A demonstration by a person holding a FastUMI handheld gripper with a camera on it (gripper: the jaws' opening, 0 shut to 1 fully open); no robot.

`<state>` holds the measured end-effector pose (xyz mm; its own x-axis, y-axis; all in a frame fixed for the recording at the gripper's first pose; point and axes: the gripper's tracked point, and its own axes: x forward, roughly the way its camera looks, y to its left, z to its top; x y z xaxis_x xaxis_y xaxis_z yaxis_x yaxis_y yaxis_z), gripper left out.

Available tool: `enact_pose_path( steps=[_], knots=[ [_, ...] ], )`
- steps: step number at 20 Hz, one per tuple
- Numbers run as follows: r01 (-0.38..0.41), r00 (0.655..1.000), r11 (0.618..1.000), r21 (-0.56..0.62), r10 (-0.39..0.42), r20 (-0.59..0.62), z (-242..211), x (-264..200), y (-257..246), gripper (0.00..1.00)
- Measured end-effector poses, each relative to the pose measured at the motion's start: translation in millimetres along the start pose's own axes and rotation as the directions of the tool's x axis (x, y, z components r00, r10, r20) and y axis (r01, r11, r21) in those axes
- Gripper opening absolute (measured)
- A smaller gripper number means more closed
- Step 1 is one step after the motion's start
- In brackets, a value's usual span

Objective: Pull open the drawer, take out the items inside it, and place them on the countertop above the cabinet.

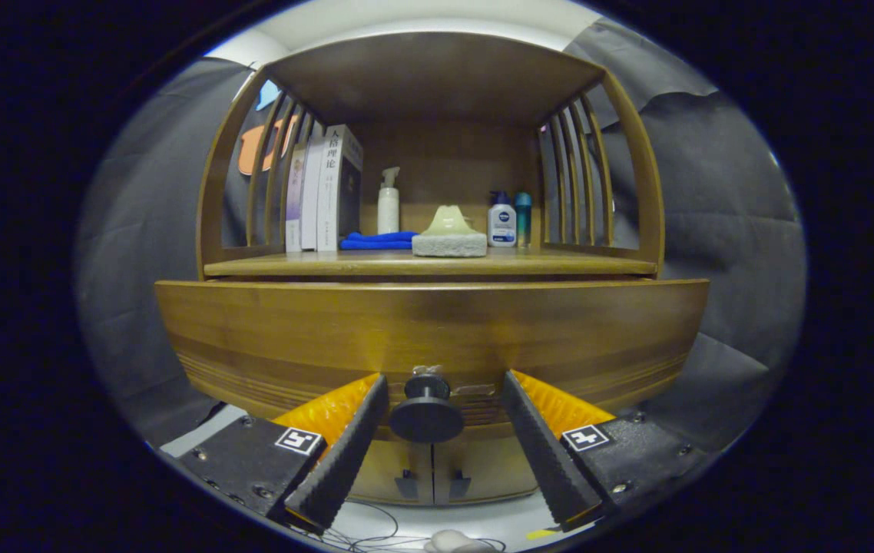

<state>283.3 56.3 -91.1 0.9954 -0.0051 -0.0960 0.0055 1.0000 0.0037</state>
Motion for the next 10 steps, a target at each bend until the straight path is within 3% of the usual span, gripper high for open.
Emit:
enact_pose_path(
  steps=[10],
  knots=[
    [0.000, 1.000, 1.000, -0.001, 0.000, -0.008, 7.5, 34.4, 1.0, 0.99]
  ],
)
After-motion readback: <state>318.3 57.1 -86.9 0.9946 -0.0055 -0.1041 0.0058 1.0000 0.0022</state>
